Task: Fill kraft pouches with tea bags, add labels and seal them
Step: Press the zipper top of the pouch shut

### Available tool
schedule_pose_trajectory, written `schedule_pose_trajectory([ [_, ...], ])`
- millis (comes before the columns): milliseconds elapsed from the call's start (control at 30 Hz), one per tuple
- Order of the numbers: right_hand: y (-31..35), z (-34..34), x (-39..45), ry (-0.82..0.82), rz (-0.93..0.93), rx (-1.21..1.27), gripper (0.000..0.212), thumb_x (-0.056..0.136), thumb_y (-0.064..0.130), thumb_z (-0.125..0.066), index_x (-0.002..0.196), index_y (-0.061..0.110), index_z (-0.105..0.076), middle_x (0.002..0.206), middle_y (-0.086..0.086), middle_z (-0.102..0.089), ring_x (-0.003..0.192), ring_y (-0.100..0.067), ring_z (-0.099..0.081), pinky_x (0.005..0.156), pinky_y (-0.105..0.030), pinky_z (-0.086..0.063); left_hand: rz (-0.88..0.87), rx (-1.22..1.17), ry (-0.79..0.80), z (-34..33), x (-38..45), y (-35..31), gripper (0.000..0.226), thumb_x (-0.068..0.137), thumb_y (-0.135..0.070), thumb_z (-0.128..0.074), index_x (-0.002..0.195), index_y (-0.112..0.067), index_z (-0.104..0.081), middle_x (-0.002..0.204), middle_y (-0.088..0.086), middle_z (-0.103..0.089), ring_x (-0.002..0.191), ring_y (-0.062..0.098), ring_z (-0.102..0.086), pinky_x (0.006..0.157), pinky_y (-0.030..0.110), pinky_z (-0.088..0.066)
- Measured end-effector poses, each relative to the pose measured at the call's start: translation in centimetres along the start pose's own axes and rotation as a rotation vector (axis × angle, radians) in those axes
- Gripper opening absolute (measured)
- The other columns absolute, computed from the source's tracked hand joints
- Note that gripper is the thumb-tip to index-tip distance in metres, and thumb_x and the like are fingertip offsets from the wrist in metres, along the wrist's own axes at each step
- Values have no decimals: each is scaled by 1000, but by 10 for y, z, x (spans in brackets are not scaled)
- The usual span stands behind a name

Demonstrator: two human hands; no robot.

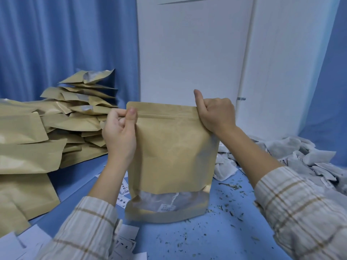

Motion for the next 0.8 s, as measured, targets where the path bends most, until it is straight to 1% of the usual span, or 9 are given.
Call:
schedule_pose_trajectory([
  [100, -12, -3, -8, -73, -93, 10, 66, 96, 46, -36, 43, 13, -16, 38, 0, -21, 45, -21, -30, 48, -31, -20, 225, -49, 235, -8, -9, 26, 39, 63, -51, -74, 87, -30, -52, 67, -19, -67, 57, -2, -57, 55, 14, -43],
  [200, -14, -5, -18, -167, -87, 121, 63, 94, 47, -41, 45, 18, -14, 40, 2, -18, 42, -15, -23, 45, -28, -18, 482, 0, 540, -15, -45, 63, 64, 37, -45, -85, 94, -25, -63, 88, -10, -73, 77, 5, -69, 60, 18, -52],
  [300, -29, -15, -27, -161, -155, 497, 34, 87, 51, -53, 61, 31, -42, 57, 14, -46, 57, 4, -48, 54, -8, -34, 570, -69, 398, 2, -51, 84, 50, 43, -28, -91, 87, -18, -67, 84, -6, -74, 76, 12, -70, 57, 19, -53],
  [367, -43, -46, -49, 159, -300, 784, 36, 74, 59, -61, 95, 30, -55, 88, 20, -59, 77, 14, -54, 66, -2, -39, 582, -182, 244, 17, -42, 89, 44, 49, -28, -84, 89, -17, -67, 86, -4, -74, 79, 14, -69, 63, 24, -54],
  [433, -46, -86, -93, 655, -310, 808, 50, 64, 67, -65, 98, 30, -64, 93, 19, -66, 90, 1, -60, 72, -11, -44, 611, -280, 155, 25, -33, 91, 38, 61, -29, -77, 97, -18, -67, 96, -2, -73, 86, 14, -69, 72, 29, -54],
  [500, -40, -111, -131, 931, -274, 770, 44, 62, 63, -71, 93, 31, -70, 92, 15, -71, 90, -5, -66, 75, -16, -49, 661, -311, 140, 30, -28, 92, 33, 75, -28, -71, 105, -15, -66, 99, -1, -73, 86, 13, -70, 69, 28, -55],
  [667, 15, -137, -120, 816, -488, 1266, 11, 80, 26, -67, 80, 18, -74, 76, 4, -73, 69, -9, -69, 57, -16, -51, 861, -583, 372, 56, -19, 95, 62, 80, -61, -53, 115, -12, -66, 116, 12, -66, 105, 28, -64, 77, 37, -55],
  [733, 76, -161, -99, 836, -577, 1404, 10, 84, 21, -64, 80, 12, -69, 71, -4, -71, 62, -15, -66, 58, -21, -53, 840, -762, 331, 82, -12, 98, 62, 80, -64, -48, 112, -15, -67, 118, 12, -65, 107, 32, -62, 84, 45, -52],
  [800, 177, -184, -79, 992, -531, 1503, 19, 86, 21, -63, 99, 8, -65, 89, -11, -72, 71, -18, -66, 67, -28, -54, 805, -1067, 192, 101, -6, 103, 62, 83, -60, -44, 120, -13, -60, 128, 15, -58, 116, 37, -55, 95, 55, -41],
])
Point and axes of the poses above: each hand's wrist, its own x-axis towards the middle knuckle, its own z-axis out of the back of the hand, y = z × x, the point moved 8 cm from there along x, towards the middle knuckle
